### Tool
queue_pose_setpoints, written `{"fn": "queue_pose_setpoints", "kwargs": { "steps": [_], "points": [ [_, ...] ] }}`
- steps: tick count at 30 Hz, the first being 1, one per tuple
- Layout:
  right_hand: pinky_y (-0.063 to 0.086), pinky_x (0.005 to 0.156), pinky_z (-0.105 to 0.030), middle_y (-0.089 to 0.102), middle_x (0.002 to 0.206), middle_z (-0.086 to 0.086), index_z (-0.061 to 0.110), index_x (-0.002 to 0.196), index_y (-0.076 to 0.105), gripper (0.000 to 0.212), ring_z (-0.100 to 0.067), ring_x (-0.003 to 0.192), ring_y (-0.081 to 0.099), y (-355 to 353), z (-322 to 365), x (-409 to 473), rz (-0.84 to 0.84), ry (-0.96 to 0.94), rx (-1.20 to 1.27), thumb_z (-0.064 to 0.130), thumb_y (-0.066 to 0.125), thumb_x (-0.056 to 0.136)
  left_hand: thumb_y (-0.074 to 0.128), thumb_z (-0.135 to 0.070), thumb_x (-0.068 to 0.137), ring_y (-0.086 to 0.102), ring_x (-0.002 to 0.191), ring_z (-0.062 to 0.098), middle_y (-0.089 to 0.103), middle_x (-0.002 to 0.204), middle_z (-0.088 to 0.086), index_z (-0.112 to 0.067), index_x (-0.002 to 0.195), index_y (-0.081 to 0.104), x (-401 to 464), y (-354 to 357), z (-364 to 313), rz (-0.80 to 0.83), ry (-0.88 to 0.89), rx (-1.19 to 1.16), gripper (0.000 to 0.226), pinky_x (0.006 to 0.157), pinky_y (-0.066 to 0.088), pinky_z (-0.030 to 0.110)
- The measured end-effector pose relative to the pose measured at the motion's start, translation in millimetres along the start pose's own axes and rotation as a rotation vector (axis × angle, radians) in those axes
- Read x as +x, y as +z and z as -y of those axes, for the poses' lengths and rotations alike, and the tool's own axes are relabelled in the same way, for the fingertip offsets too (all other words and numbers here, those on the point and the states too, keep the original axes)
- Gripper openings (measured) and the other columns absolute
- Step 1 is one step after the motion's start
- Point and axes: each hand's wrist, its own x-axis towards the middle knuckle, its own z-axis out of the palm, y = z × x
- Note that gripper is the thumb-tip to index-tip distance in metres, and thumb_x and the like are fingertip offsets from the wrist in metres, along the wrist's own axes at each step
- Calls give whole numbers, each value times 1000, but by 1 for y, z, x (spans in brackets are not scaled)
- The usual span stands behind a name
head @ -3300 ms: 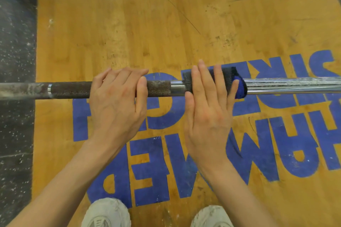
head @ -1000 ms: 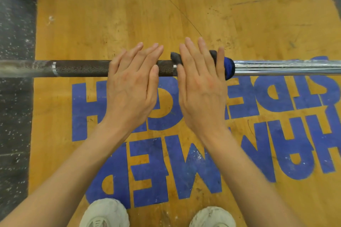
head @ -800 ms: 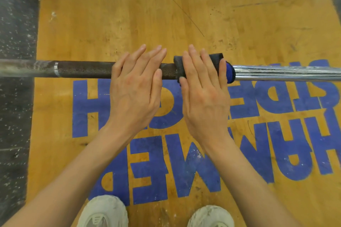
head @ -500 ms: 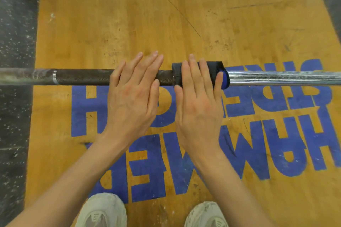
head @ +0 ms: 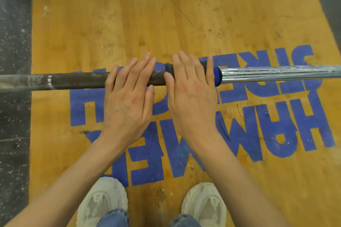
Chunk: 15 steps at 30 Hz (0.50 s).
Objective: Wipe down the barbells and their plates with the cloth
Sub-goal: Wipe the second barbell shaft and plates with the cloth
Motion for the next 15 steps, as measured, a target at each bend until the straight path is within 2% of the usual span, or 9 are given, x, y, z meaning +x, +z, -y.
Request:
{"fn": "queue_pose_setpoints", "kwargs": {
  "steps": [2, 4, 8, 9, 12, 14, 15],
  "points": [
    [15, 125, -46, 47, 153, -10, 6, 146, 49, 47, -28, 146, 37, -9, 3, -29, 46, 6, 10, 28, 36, 107, 32, -23, 104, 35, 146, 20, 38, 159, -2, -14, 154, 38, -6, -2, -1, 13, -6, 9, 51, 124, 8, 37],
    [18, 124, -48, 47, 154, -9, 7, 146, 50, 48, -27, 147, 36, -13, 3, -40, 50, 7, 24, 30, 35, 107, 33, -24, 104, 34, 146, 20, 37, 160, -2, -14, 154, 38, -11, -3, -3, 22, -12, 23, 52, 124, 6, 36],
    [21, 123, -51, 71, 116, -8, 7, 117, 69, 45, -30, 121, 60, -6, -4, -8, 39, 3, 3, 35, 34, 107, 35, -24, 103, 32, 147, 20, 36, 160, -2, -14, 155, 37, -23, -6, -6, 49, -8, 27, 53, 124, 4, 36],
    [20, 123, -51, 70, 117, -7, 7, 116, 69, 45, -29, 121, 60, -7, -3, -10, 48, 11, 15, 34, 34, 108, 34, -24, 103, 32, 147, 20, 36, 160, -2, -14, 155, 37, -25, -8, -7, 60, -4, 29, 53, 125, 4, 36],
    [13, 126, -48, 51, 150, -8, 9, 143, 53, 46, -27, 146, 39, -21, 3, -51, 74, 18, 37, 31, 35, 108, 30, -28, 104, 31, 148, 19, 35, 161, -2, -14, 155, 37, -35, -16, -13, 99, -6, 27, 53, 124, 6, 37],
    [10, 126, -46, 46, 155, -8, 8, 147, 49, 47, -26, 149, 33, -27, 4, -67, 72, 12, 34, 30, 36, 107, 28, -30, 105, 34, 146, 19, 38, 159, -2, -14, 154, 39, -42, -21, -16, 111, -4, 19, 53, 123, 9, 36],
    [12, 125, -46, 53, 148, -9, 8, 141, 55, 45, -28, 144, 41, -26, 2, -62, 83, 16, 30, 30, 36, 107, 27, -31, 105, 37, 144, 19, 40, 158, -2, -14, 153, 41, -43, -23, -17, 112, -4, 11, 52, 122, 12, 36]
  ]
}}
